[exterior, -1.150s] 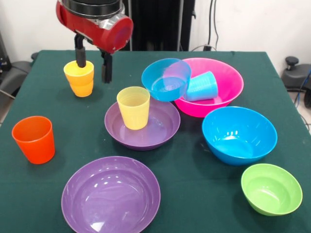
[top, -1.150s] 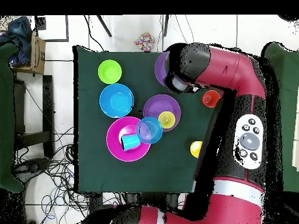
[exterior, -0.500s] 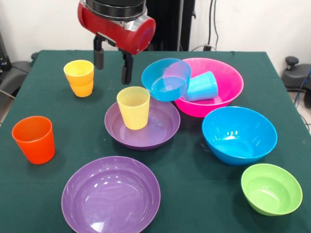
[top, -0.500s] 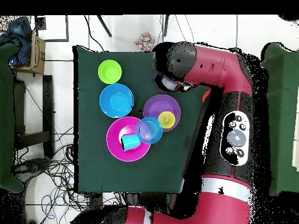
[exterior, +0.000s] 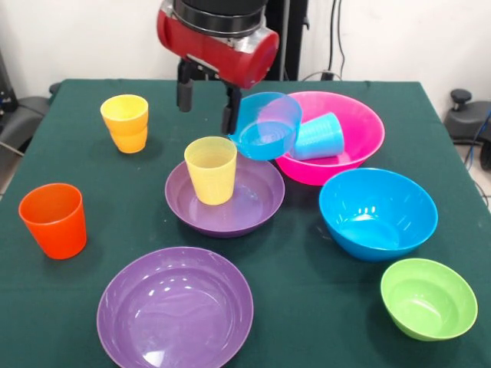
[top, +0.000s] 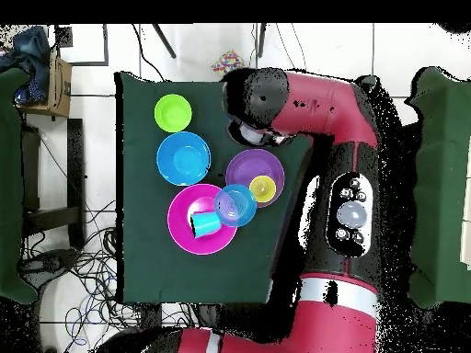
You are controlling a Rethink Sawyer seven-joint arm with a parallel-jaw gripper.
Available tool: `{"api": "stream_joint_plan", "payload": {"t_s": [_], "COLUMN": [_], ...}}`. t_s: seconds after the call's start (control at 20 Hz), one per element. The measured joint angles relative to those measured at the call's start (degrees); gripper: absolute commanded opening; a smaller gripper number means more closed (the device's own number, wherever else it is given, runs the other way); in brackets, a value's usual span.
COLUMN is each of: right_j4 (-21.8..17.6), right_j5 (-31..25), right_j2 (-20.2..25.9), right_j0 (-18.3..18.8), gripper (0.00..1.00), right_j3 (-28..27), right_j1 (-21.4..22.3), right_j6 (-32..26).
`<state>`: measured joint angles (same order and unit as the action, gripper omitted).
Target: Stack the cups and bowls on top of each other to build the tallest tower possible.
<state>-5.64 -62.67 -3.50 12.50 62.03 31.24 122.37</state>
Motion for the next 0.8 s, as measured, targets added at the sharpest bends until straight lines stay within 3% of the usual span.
{"api": "stream_joint_plan", "payload": {"t_s": [0.8], "right_j4": [1.26], "right_j5": [1.96], "right_j2": [-0.52], "right_j0": [-3.87], "gripper": [1.00], "right_j3": [7.14], "right_j1": [0.37], "right_j6": [0.00]}}
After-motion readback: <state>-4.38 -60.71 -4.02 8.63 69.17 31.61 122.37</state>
